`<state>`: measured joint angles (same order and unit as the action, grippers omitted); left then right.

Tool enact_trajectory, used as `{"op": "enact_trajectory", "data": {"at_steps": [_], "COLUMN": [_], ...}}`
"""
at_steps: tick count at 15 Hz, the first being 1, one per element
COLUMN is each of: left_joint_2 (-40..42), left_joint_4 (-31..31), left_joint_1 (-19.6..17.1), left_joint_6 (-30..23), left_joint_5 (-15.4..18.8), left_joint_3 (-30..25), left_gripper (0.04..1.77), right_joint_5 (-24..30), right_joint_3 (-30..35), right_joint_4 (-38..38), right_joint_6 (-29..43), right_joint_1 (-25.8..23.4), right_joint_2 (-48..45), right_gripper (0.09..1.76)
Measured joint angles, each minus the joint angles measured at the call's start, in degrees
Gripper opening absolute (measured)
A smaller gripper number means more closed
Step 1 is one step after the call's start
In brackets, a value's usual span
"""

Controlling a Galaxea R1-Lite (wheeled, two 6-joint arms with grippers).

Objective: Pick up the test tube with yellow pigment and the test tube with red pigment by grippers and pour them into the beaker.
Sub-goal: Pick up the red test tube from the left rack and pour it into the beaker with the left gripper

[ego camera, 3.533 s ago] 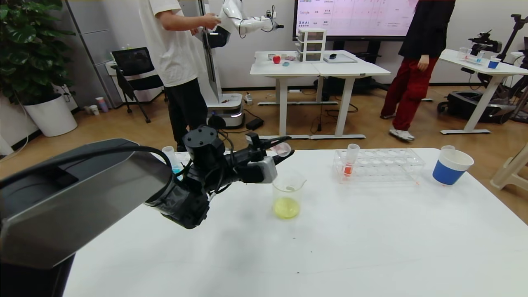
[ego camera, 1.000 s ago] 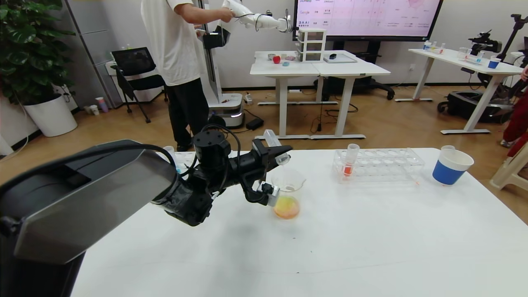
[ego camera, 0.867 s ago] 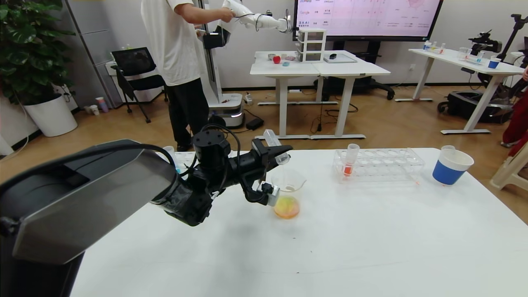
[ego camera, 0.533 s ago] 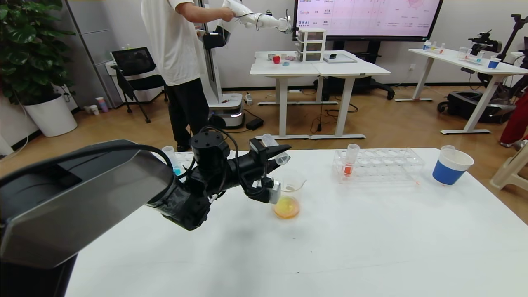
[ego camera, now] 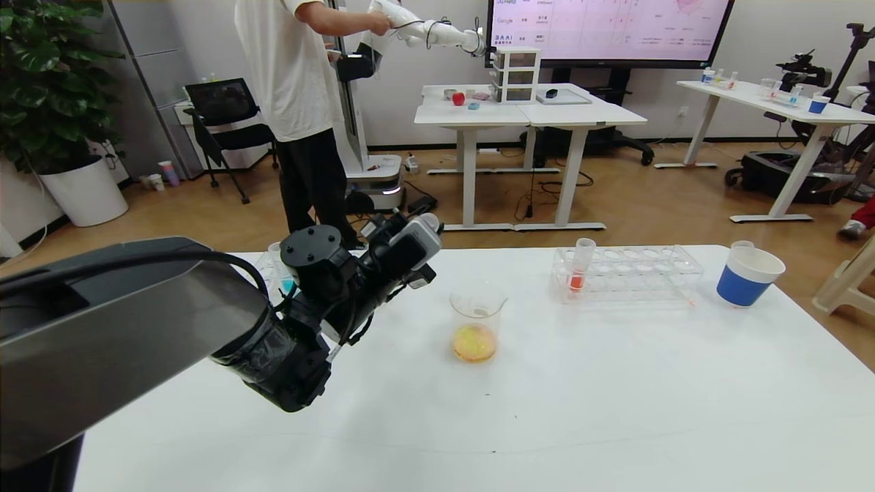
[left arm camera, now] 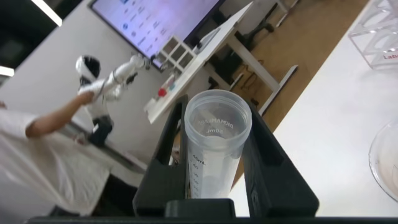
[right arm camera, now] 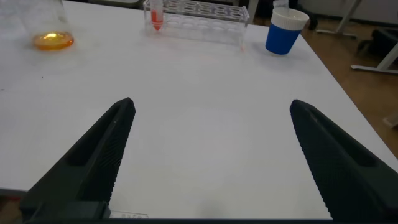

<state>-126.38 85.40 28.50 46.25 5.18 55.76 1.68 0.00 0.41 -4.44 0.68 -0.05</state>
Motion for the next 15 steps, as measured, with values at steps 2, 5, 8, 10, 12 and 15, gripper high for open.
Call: {"op": "enact_trajectory", "data": {"at_steps": [2, 5, 8, 10, 12, 15], "left_joint_2": [1.0, 2.2, 3.2, 4.8, 6.8, 9.5], "left_joint_4": [0.3, -1.6, -8.2, -13.8, -15.3, -15.4], "left_joint_1": [2.1, 5.0, 5.6, 5.9, 5.5, 1.2], "left_joint_6": [-12.1, -28.1, -39.4, -44.9, -46.3, -46.3], "left_joint_5": [-11.3, -23.9, -31.9, -33.8, -33.5, -31.8], "left_joint_3": [-1.9, -1.2, 0.9, 1.6, 0.8, -1.0], "left_gripper": [0.51, 0.51, 0.51, 0.51, 0.51, 0.51], "right_joint_5": [0.0, 0.0, 0.0, 0.0, 0.0, 0.0], "right_joint_3": [0.0, 0.0, 0.0, 0.0, 0.0, 0.0], "right_joint_4": [0.0, 0.0, 0.0, 0.0, 0.0, 0.0], "right_joint_6": [0.0, 0.0, 0.0, 0.0, 0.0, 0.0], "right_joint_1": [0.0, 0.0, 0.0, 0.0, 0.0, 0.0], "right_joint_2": [0.0, 0.0, 0.0, 0.0, 0.0, 0.0], "right_gripper": [1.74, 1.74, 1.74, 1.74, 1.74, 1.74]}}
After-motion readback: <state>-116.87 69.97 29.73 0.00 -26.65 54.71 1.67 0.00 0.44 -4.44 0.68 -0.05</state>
